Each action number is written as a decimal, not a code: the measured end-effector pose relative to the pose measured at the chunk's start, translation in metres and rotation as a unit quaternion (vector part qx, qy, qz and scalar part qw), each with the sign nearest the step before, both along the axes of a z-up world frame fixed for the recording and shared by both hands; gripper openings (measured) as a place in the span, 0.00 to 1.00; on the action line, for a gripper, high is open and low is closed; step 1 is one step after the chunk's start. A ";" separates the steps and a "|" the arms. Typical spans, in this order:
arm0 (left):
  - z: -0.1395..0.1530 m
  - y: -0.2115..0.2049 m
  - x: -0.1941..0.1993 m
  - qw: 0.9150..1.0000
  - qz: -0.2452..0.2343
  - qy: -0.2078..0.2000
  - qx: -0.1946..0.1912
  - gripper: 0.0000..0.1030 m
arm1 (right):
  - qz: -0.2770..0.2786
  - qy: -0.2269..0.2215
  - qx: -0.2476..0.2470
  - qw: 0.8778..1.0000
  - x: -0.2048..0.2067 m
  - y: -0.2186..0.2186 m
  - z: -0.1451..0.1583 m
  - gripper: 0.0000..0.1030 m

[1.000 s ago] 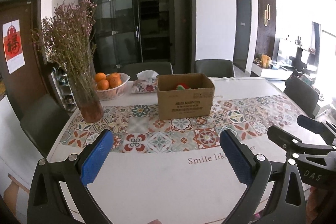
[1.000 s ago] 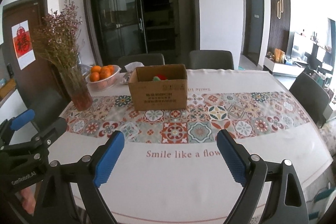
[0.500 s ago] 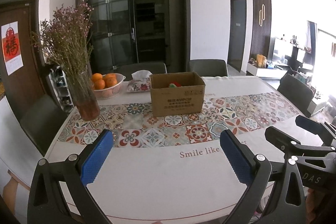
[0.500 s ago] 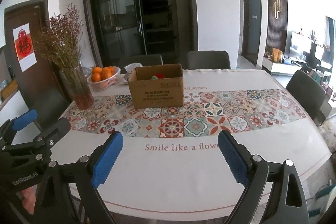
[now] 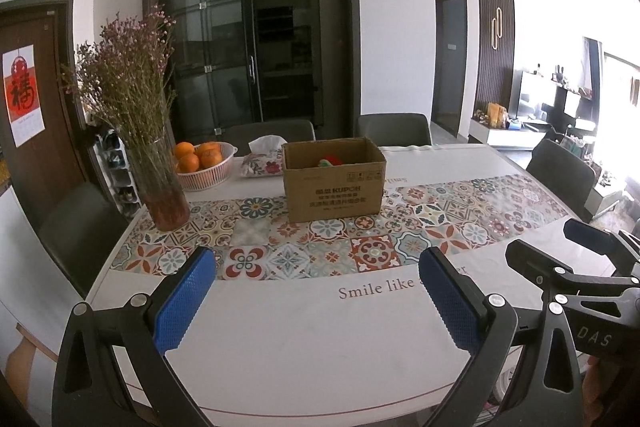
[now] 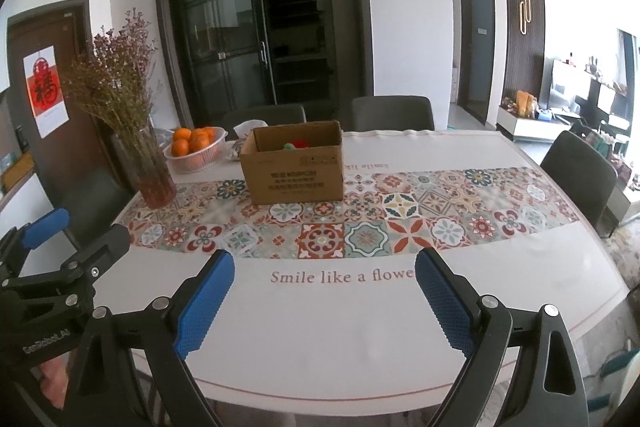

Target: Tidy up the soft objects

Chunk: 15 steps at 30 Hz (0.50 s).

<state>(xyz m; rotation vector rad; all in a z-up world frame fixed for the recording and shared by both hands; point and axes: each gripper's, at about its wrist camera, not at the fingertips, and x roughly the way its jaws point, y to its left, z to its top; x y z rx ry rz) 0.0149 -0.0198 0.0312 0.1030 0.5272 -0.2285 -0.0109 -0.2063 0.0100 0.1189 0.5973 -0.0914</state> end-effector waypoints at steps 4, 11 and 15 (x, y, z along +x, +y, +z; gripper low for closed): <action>0.000 0.000 0.000 1.000 0.002 0.000 0.001 1.00 | -0.007 0.000 -0.001 1.000 -0.001 -0.004 0.000 0.90; 0.001 -0.001 -0.003 1.000 0.005 -0.001 0.005 1.00 | -0.019 -0.003 -0.006 1.000 -0.003 -0.006 0.002 0.90; 0.000 0.000 -0.002 1.000 0.006 -0.002 0.003 1.00 | -0.016 -0.002 -0.005 1.000 -0.002 -0.005 0.002 0.90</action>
